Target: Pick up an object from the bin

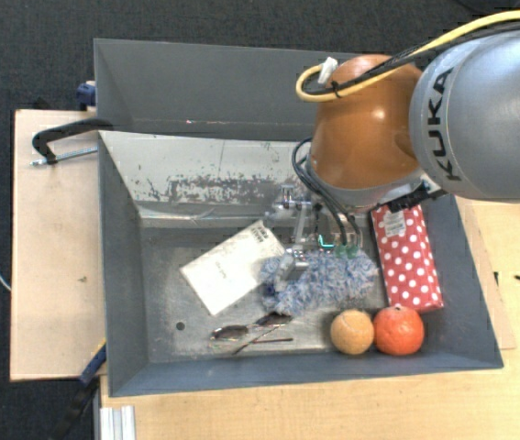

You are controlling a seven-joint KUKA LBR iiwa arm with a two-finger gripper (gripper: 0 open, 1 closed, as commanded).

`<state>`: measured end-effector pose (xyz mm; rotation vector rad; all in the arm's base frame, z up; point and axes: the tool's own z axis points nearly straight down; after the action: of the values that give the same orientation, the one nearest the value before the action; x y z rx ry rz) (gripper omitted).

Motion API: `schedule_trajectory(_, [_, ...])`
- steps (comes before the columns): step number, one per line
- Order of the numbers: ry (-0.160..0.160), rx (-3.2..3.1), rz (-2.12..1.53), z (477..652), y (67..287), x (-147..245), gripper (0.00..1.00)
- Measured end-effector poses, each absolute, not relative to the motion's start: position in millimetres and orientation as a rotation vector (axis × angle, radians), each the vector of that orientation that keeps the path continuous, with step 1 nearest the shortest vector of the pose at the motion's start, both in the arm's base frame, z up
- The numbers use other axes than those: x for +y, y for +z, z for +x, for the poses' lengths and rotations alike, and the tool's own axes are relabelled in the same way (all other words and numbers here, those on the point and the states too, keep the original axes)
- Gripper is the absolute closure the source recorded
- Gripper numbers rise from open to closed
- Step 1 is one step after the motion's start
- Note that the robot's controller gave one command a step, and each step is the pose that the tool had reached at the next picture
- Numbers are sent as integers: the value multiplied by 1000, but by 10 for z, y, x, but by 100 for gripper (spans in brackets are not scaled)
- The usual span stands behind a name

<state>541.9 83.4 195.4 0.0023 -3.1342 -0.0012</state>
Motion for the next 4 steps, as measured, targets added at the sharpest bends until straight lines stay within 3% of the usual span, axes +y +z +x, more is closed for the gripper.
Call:
schedule_trajectory(1, [-2, -3142, 1, 5437, 1995, 830, 0])
schedule_trajectory(2, [-4, -3148, 98, 5306, 1676, 683, 0])
schedule_trajectory(3, [-1, -3123, 367, 5263, 1186, 389, 0])
schedule_trajectory(4, [1, -3059, 722, 5106, 872, 482, 0])
